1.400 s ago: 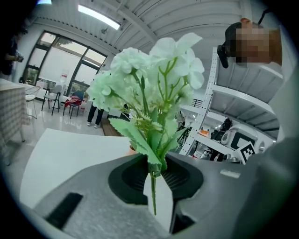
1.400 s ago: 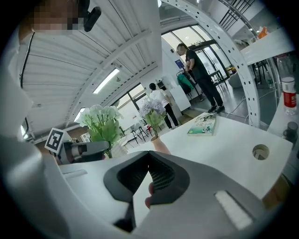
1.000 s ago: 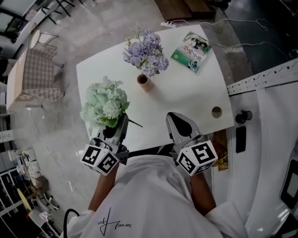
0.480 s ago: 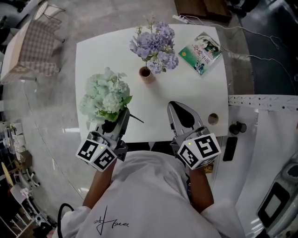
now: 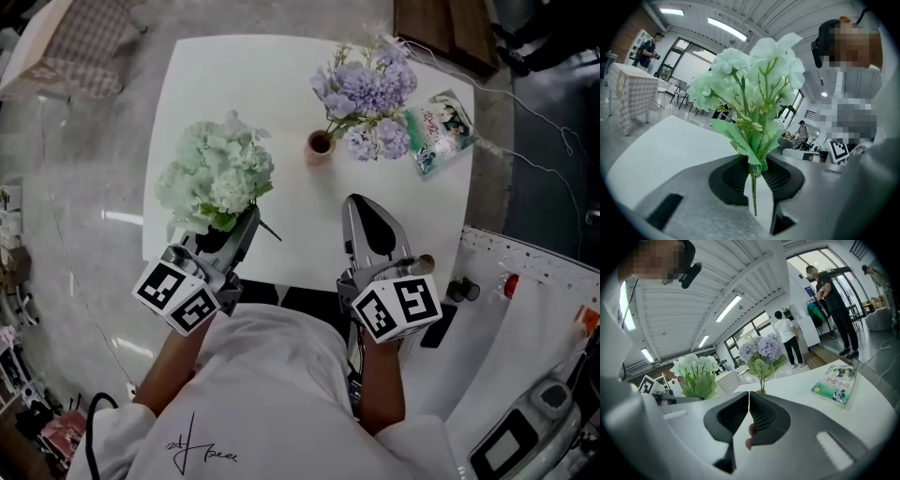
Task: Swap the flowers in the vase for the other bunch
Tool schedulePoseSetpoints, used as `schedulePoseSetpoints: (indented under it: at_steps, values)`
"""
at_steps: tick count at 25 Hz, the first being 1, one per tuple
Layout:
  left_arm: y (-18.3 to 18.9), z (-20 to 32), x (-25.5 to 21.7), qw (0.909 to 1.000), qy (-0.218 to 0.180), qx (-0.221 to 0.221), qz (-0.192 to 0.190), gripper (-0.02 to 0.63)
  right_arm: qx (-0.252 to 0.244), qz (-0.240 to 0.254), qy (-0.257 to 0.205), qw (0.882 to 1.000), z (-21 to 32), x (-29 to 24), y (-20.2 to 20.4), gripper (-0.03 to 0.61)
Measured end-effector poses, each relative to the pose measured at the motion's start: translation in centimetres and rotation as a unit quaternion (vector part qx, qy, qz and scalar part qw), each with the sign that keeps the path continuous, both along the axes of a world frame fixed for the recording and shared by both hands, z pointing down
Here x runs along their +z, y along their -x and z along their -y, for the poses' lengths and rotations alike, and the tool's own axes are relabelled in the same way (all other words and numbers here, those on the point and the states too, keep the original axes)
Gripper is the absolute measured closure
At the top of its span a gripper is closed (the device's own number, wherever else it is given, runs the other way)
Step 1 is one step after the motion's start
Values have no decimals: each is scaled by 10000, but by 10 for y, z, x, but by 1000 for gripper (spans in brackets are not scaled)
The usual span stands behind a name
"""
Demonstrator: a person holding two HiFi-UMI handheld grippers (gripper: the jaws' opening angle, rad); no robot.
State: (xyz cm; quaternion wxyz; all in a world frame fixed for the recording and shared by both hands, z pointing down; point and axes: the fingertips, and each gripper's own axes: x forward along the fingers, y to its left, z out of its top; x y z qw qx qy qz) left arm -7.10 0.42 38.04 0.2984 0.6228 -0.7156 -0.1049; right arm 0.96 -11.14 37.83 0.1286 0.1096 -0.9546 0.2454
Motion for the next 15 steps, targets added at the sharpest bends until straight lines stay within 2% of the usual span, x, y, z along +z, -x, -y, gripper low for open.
schedulePoseSetpoints:
  at_steps: [6,15]
  values:
    - [8,-11,13,9997,156,59,-154,538,50,-57,25,10000,2,9,21,560]
    - [21,-14,16,9995,215,192,-152,538,235,-45,28,9997,7,13,36,555]
